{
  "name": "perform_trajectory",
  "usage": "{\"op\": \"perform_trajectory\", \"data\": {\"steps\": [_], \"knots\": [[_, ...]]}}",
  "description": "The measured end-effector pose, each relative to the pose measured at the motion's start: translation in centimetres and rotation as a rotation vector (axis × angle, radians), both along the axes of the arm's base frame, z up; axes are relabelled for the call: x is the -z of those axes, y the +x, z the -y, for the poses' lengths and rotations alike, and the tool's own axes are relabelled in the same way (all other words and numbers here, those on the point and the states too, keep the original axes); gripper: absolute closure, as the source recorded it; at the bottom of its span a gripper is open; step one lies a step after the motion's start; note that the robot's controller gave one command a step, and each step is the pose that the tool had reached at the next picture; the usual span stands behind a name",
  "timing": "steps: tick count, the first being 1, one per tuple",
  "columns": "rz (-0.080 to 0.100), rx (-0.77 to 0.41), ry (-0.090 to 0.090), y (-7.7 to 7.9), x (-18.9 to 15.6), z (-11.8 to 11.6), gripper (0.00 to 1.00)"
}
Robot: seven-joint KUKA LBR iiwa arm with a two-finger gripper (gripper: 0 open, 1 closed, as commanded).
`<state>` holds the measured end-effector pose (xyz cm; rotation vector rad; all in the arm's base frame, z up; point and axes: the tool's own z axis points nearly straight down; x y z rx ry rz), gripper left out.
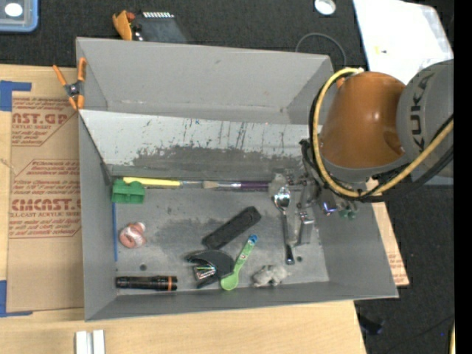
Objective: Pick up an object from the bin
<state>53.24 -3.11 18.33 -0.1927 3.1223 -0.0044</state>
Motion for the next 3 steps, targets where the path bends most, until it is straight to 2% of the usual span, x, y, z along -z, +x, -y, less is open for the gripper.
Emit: {"op": "perform_trajectory", "data": {"steps": [1,2,3], "knots": [[0.017,-0.039,0.0,2.7,3.4,-4.8,0.0],[0.023,-0.001,-0.003,-4.2,11.2,-6.1,1.0],[0.023,-0.001,-0.003,-4.2,11.2,-6.1,1.0]]}}
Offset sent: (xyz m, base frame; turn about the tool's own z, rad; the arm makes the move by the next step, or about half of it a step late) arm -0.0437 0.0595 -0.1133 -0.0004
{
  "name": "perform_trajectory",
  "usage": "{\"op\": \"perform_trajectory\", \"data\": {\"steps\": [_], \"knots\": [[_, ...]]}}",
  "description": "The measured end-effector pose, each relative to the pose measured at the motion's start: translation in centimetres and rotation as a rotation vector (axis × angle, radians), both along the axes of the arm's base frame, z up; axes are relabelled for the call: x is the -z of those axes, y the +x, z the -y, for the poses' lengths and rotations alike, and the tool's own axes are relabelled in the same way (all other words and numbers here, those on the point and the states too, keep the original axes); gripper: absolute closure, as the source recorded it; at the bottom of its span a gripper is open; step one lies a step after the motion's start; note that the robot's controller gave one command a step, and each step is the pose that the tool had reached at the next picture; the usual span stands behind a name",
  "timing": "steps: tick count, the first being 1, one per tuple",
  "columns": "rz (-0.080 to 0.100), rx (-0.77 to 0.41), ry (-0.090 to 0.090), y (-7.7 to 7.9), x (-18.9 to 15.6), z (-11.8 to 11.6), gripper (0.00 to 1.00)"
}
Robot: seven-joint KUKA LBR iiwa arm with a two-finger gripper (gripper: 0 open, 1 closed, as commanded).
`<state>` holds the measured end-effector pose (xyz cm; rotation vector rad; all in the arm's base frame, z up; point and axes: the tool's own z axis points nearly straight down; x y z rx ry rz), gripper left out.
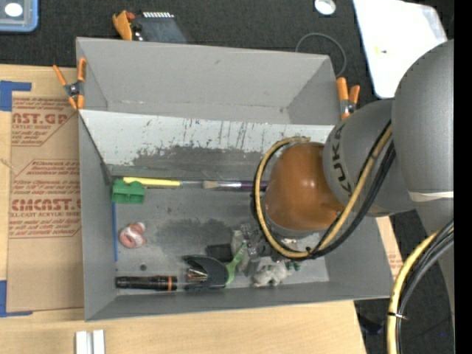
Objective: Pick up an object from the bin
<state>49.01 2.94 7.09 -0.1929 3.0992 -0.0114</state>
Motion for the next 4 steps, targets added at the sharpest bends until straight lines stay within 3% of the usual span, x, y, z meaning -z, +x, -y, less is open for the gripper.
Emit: {"op": "perform_trajectory", "data": {"steps": [1,2,3,4], "knots": [[-0.01,0.031,0.001,0.6,-6.1,0.5,1.0],[-0.005,-0.038,-0.001,2.1,-13.6,-4.1,1.0],[-0.005,-0.038,-0.001,2.1,-13.6,-4.1,1.0],[0.002,0.012,0.003,2.8,-8.0,-5.0,1.0]]}}
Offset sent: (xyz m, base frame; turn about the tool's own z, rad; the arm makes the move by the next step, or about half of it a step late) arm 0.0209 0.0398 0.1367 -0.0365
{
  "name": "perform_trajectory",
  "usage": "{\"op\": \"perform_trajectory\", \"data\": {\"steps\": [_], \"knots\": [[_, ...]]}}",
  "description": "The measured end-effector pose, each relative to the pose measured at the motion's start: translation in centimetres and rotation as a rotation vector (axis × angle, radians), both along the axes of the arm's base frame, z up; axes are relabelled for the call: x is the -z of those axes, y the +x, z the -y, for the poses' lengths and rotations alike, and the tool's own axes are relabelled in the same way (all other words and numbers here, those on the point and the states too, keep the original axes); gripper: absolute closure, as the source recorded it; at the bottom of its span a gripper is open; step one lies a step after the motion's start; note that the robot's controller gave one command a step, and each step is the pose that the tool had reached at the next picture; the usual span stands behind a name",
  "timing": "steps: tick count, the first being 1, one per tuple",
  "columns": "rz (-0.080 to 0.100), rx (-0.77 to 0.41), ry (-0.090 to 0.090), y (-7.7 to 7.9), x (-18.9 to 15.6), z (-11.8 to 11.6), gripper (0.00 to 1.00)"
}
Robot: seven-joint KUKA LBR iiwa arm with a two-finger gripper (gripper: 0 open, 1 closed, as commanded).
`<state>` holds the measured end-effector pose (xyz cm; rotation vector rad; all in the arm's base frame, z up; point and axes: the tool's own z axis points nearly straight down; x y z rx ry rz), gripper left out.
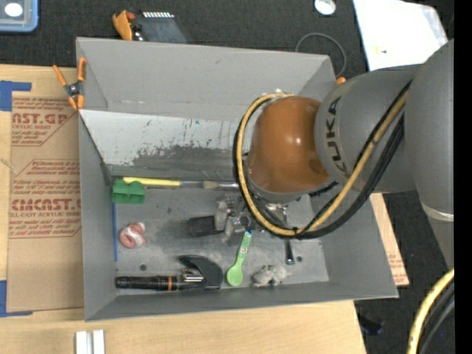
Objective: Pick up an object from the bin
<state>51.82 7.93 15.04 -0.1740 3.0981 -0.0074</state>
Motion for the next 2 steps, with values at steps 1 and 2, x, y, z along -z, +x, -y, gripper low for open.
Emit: {"op": "perform_trajectory", "data": {"steps": [1,2], "knots": [[0.005,0.036,0.001,1.6,8.1,5.1,1.0],[0.005,0.099,0.008,4.1,7.0,4.8,1.0]]}}
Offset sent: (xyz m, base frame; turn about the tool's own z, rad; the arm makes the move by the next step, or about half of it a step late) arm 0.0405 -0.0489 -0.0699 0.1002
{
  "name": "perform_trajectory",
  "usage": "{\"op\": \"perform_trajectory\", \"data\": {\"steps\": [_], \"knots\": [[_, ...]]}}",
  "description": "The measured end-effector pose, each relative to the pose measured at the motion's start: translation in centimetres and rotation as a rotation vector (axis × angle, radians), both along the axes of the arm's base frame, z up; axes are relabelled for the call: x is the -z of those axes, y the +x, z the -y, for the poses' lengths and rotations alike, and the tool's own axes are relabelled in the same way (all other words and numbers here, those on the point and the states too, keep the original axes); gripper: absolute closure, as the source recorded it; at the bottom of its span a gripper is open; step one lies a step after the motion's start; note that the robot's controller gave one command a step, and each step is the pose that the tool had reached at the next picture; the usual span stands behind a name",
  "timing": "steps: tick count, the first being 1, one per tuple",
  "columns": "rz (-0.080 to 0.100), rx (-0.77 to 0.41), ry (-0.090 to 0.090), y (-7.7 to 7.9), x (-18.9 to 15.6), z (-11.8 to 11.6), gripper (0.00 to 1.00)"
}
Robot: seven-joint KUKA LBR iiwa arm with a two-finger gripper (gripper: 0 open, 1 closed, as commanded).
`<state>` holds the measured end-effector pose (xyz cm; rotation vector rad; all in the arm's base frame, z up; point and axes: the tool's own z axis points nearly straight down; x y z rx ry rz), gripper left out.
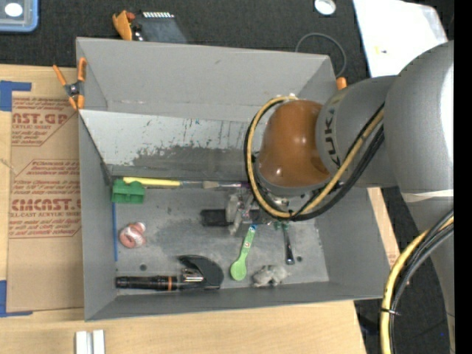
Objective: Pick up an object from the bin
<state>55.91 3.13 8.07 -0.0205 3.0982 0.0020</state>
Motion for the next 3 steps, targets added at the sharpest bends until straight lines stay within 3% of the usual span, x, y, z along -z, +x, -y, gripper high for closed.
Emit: {"op": "perform_trajectory", "data": {"steps": [2,3], "knots": [[0.0,0.0,0.0,0.0,0.0,0.0,1.0],[0.006,-0.192,-0.008,-1.7,0.9,-5.2,1.0]]}}
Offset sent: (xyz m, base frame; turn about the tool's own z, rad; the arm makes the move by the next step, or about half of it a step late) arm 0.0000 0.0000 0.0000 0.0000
